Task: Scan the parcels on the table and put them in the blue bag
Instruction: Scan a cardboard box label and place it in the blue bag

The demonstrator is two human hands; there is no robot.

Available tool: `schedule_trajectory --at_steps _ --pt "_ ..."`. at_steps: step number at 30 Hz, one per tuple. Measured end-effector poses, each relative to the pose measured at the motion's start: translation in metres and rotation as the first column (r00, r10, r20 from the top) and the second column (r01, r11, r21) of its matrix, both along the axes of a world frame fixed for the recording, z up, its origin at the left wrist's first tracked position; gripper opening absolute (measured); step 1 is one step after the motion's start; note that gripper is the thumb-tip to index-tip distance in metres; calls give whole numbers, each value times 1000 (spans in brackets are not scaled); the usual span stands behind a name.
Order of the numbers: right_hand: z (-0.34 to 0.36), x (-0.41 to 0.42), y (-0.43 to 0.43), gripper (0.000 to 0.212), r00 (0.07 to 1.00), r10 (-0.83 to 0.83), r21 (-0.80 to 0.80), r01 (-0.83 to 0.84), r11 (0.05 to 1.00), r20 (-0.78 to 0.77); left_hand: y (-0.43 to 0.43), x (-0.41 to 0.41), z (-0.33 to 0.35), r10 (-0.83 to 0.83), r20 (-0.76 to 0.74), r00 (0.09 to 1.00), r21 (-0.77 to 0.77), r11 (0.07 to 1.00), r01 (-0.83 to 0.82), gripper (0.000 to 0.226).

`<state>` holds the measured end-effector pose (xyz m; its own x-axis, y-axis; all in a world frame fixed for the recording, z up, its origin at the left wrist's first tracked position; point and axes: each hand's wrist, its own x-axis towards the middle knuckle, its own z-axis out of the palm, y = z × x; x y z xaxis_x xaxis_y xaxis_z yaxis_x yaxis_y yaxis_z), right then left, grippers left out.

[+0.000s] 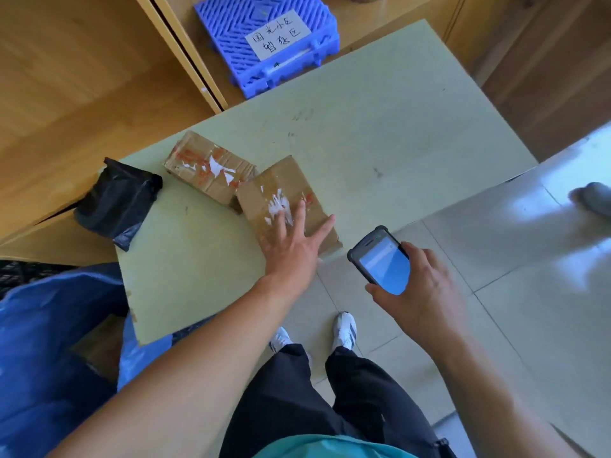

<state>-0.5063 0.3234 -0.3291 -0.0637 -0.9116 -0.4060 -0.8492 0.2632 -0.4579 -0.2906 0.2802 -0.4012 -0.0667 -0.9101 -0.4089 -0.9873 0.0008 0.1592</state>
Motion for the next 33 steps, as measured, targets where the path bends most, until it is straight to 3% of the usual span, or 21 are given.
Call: schedule_trajectory --at_steps 8,13,17,25,30,33 --pt "4 -1 -8 84 1000 11 -46 -10 999 10 -3 10 27 58 -143 988 -38 997 -64 76" --pt "5 15 -11 87 998 40 -85 -35 996 56 16 34 51 147 -342 928 -144 968 -206 72" --pt "2 35 -13 87 992 73 -104 -63 993 101 42 59 52 217 -412 885 -189 930 -316 72" --pt "-3 70 -16 85 975 193 -105 -183 978 105 99 99 29 359 -383 851 -199 868 -456 69" --pt "0 89 -17 84 961 261 -112 -250 962 93 105 111 36 425 -257 868 -182 861 -475 63" --pt "2 98 -19 84 954 287 -112 -278 954 81 98 107 42 437 -205 876 -298 825 -481 56"
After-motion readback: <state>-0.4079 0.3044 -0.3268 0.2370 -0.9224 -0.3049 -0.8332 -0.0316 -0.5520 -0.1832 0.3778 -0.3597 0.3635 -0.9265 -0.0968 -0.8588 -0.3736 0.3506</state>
